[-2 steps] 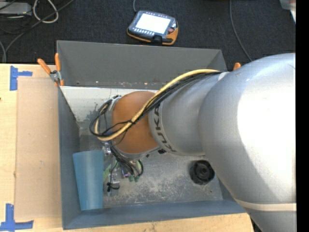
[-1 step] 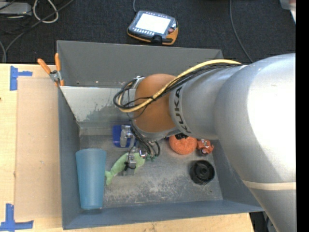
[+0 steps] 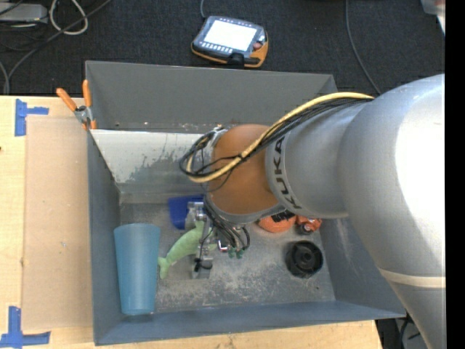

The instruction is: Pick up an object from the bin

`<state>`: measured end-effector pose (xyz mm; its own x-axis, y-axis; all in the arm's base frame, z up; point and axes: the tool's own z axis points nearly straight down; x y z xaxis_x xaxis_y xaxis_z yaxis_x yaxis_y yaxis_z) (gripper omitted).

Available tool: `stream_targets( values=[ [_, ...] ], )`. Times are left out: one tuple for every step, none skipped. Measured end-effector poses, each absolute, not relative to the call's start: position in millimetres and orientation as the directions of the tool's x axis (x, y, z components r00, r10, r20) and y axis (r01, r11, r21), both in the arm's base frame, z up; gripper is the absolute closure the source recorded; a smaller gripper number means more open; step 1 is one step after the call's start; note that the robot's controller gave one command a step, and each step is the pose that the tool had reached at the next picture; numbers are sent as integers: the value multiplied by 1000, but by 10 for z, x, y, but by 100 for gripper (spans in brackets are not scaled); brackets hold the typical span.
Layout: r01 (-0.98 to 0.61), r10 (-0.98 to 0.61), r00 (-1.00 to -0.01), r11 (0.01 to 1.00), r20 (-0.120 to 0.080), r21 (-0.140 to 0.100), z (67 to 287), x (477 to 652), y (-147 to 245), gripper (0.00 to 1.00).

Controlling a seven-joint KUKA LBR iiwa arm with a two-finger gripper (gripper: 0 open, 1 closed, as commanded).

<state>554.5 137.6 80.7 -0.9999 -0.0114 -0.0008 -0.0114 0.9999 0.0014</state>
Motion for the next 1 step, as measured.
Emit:
stream_targets(
  values=[
    [-127, -127, -992, 992, 5, -1, 1134, 5490, 1482, 0]
  ],
)
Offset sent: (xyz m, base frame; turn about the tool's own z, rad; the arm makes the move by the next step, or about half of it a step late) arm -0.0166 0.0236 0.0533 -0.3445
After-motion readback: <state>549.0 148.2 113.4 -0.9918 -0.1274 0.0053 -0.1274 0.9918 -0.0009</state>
